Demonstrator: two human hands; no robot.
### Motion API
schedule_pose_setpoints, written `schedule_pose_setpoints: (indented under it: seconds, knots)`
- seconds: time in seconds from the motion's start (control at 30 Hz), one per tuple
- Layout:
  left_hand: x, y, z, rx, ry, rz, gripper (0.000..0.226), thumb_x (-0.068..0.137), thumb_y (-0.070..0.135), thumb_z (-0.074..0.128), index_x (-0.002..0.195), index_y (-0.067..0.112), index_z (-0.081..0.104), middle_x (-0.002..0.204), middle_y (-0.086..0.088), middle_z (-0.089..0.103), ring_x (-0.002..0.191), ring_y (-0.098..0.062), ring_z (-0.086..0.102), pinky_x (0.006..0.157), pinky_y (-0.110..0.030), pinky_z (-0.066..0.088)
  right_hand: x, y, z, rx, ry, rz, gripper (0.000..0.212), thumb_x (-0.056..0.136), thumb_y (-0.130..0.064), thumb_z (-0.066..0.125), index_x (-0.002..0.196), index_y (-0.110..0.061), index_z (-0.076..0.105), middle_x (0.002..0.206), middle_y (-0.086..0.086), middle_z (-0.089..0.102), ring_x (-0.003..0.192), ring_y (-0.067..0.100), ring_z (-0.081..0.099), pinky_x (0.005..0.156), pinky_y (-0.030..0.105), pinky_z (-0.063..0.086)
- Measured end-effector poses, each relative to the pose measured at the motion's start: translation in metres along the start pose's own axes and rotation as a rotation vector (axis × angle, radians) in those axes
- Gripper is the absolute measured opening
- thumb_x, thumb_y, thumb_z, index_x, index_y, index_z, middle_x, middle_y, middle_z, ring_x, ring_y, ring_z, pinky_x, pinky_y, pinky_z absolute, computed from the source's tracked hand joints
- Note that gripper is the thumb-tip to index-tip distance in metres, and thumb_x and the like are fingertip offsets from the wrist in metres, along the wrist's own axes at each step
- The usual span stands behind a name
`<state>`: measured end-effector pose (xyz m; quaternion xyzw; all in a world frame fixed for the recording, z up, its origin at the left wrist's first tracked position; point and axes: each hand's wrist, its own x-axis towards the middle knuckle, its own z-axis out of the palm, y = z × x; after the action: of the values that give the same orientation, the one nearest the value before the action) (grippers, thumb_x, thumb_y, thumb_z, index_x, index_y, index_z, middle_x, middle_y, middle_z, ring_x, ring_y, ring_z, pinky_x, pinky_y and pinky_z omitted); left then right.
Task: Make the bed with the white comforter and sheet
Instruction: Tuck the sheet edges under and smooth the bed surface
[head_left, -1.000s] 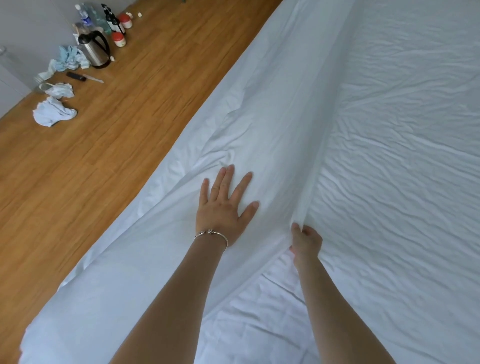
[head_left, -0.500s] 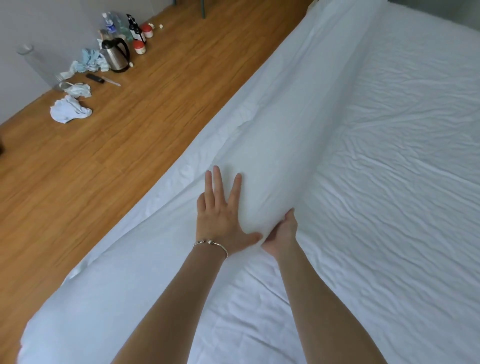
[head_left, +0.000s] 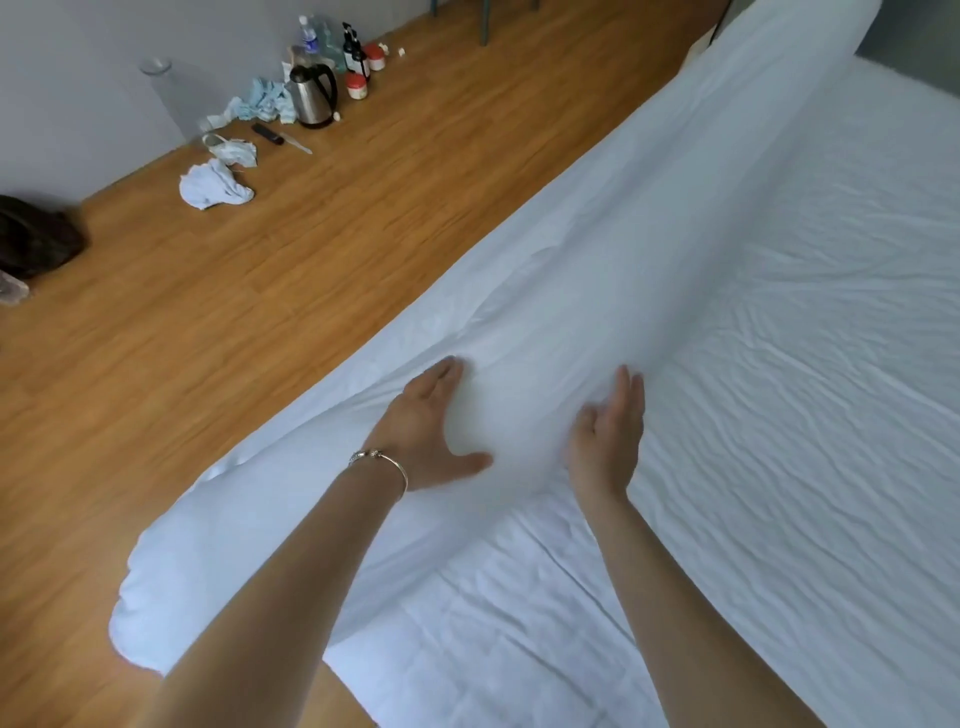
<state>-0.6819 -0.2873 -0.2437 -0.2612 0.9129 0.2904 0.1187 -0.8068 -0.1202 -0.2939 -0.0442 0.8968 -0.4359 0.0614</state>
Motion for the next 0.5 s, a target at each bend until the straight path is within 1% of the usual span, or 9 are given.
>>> schedule_pose_setpoints:
  seconds: [0.03,0.07,0.1,0.13,0.2,0.27,0.37,0.43,0.5]
  knots:
    - [-0.003,-0.01,-0.008,0.035,-0.031,-0.06,0.113,0.061,0.072,0.07,0.15,0.046,0.006,0.16,0.012,-0.003,0.148,-0.014,0.001,0.119,-0.034,0.007,-0.005,-0.014,-0.004,-0.097,-0.123,-0.264,0.052,0.098,-0.028,0.046,0.149,-0.028,0.037,0.161,-0.004,0.019,0.148,0.018,0.016,0.116,0.039,0.02]
    - [-0.007,-0.018,-0.016,0.089,-0.076,-0.125,0.112,0.056,0.077,0.068,0.146,0.053,0.008,0.161,0.009,0.002,0.148,-0.016,0.003,0.118,-0.04,0.007,-0.01,-0.028,-0.004,-0.21,-0.304,-0.491,0.052,0.096,-0.045,0.044,0.146,-0.034,0.04,0.162,-0.007,0.016,0.15,0.016,0.008,0.119,0.041,0.01]
    - [-0.012,-0.027,-0.023,0.129,-0.124,-0.179,0.111,0.051,0.081,0.067,0.142,0.058,0.008,0.159,0.008,0.013,0.147,-0.018,0.011,0.117,-0.044,0.01,-0.013,-0.04,-0.002,-0.366,-0.505,-0.645,0.058,0.091,-0.062,0.038,0.145,-0.041,0.039,0.162,-0.012,0.013,0.15,0.014,0.001,0.12,0.045,0.002]
    - [-0.018,-0.035,-0.03,0.139,-0.163,-0.215,0.113,0.046,0.082,0.067,0.14,0.059,0.009,0.154,0.01,0.026,0.143,-0.018,0.024,0.115,-0.047,0.019,-0.016,-0.052,0.002,-0.555,-0.677,-0.727,0.068,0.085,-0.073,0.034,0.147,-0.045,0.031,0.162,-0.015,0.007,0.15,0.013,-0.007,0.119,0.049,-0.004]
    - [-0.031,-0.05,-0.042,0.124,-0.224,-0.249,0.123,0.038,0.08,0.072,0.141,0.056,0.009,0.145,0.013,0.039,0.131,-0.017,0.041,0.102,-0.045,0.04,-0.02,-0.072,0.011,-0.826,-0.847,-0.79,0.087,0.079,-0.081,0.039,0.152,-0.044,0.009,0.162,-0.017,-0.006,0.148,0.012,-0.018,0.116,0.054,-0.012]
    - [-0.038,-0.065,-0.049,0.106,-0.294,-0.27,0.135,0.036,0.074,0.079,0.146,0.047,0.007,0.143,0.012,0.04,0.128,-0.018,0.043,0.097,-0.042,0.045,-0.028,-0.086,0.023,-0.893,-0.914,-0.84,0.102,0.074,-0.082,0.048,0.154,-0.04,0.001,0.162,-0.017,-0.009,0.148,0.011,-0.018,0.116,0.054,-0.013]
    - [-0.045,-0.093,-0.053,-0.019,-0.366,-0.33,0.128,0.03,0.07,0.083,0.14,0.041,0.024,0.123,0.015,0.052,0.112,-0.017,0.053,0.094,-0.042,0.048,-0.045,-0.107,0.047,-0.923,-1.009,-0.855,0.117,0.064,-0.08,0.061,0.154,-0.038,0.0,0.163,-0.015,-0.005,0.149,0.01,-0.011,0.118,0.051,-0.01]
    - [-0.052,-0.116,-0.052,-0.11,-0.384,-0.373,0.123,0.029,0.069,0.084,0.135,0.046,0.026,0.115,0.019,0.055,0.108,-0.015,0.055,0.095,-0.041,0.047,-0.051,-0.122,0.064,-1.004,-1.062,-0.839,0.128,0.056,-0.079,0.069,0.155,-0.033,0.001,0.163,-0.013,-0.001,0.15,0.011,-0.006,0.119,0.048,-0.006]
    - [-0.06,-0.138,-0.051,-0.152,-0.401,-0.404,0.124,0.027,0.071,0.085,0.135,0.05,0.026,0.115,0.021,0.056,0.109,-0.014,0.055,0.098,-0.041,0.046,-0.056,-0.142,0.076,-1.11,-1.129,-0.846,0.134,0.052,-0.075,0.075,0.155,-0.028,0.004,0.163,-0.01,0.005,0.15,0.011,0.001,0.12,0.045,-0.001]
